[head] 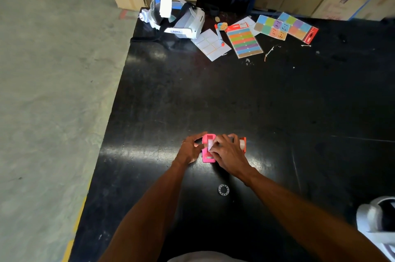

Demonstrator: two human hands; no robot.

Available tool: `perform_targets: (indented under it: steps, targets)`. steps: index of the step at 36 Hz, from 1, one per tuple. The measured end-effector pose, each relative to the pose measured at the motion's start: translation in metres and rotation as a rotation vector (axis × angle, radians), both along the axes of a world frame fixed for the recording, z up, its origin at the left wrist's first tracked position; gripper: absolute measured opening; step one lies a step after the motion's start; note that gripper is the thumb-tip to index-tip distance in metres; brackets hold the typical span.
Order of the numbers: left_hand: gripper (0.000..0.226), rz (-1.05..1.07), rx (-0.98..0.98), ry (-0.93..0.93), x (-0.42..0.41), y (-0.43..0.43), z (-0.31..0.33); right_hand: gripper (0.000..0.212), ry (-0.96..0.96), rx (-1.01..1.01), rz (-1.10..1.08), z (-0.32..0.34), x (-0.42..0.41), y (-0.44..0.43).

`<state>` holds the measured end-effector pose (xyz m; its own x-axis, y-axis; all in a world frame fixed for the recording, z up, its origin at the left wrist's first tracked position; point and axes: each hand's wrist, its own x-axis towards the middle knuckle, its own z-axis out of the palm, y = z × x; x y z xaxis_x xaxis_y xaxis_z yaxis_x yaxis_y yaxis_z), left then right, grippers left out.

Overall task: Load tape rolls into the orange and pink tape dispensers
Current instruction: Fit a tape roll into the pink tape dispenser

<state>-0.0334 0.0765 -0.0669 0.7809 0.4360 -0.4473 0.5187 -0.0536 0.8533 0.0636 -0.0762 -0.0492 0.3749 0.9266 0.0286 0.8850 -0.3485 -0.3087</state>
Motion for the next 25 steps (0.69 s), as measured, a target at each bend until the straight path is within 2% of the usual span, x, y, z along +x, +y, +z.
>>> perform_targets:
  steps: [18,25]
  targets:
    - [0.045,0.019,0.014,-0.01,0.0,-0.002,-0.002,0.008,-0.02,0.028,-0.068,-0.016,-0.039,-0.024]
    - [0.045,0.025,0.02,-0.006,0.0,-0.004,-0.003,0.004,-0.04,-0.09,-0.098,-0.019,-0.044,-0.019]
